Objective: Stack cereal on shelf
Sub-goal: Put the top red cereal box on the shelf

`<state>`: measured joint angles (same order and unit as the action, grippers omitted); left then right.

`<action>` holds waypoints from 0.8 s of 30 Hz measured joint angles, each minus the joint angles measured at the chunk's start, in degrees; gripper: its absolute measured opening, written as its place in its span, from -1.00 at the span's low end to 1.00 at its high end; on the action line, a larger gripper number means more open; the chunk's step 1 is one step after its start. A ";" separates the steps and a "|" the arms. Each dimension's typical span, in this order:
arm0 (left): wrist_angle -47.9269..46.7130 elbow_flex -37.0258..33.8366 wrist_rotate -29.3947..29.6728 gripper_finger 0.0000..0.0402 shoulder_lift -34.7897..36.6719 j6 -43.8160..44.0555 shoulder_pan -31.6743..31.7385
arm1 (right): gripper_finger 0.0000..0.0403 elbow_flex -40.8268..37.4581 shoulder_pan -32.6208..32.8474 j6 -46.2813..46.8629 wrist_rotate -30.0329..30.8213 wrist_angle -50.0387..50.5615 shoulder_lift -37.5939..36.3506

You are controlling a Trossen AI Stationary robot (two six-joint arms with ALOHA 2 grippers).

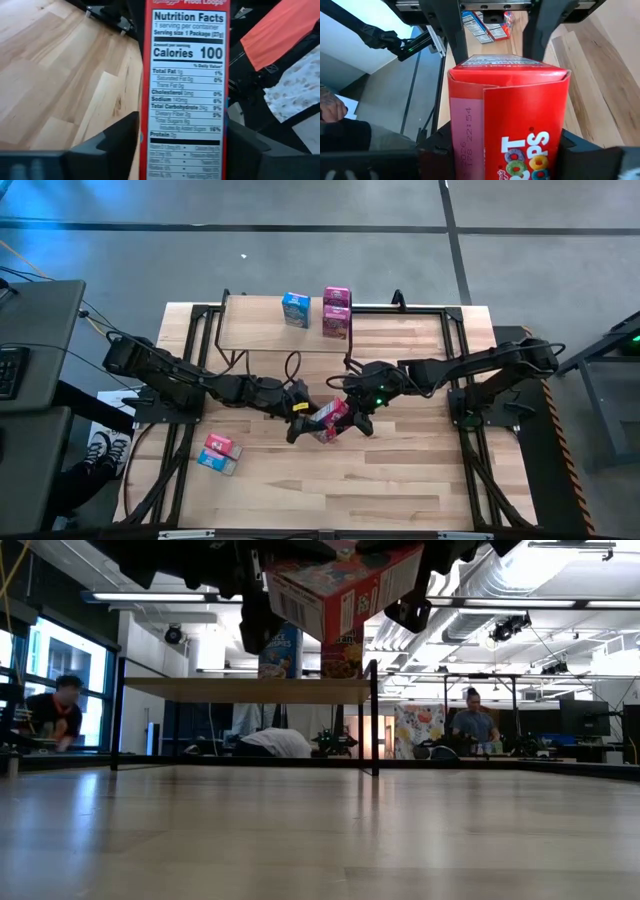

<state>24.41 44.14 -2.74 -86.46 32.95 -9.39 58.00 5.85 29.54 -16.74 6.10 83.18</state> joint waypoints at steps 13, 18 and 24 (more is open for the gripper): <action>-5.29 0.00 -6.12 -0.18 1.98 -1.40 1.54 | 0.27 0.13 -6.36 4.06 -19.08 2.83 -0.02; -18.46 -0.17 -8.34 -0.18 9.73 -2.35 4.07 | 0.30 0.13 -8.79 2.84 -24.96 12.55 -0.96; -32.62 -0.31 0.73 -0.18 25.96 -7.60 6.79 | 0.30 0.11 -8.82 -2.13 -21.77 18.73 -5.99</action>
<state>-8.21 43.83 -2.01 -60.50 25.35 -2.59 58.11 -2.98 27.41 -38.51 24.83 77.19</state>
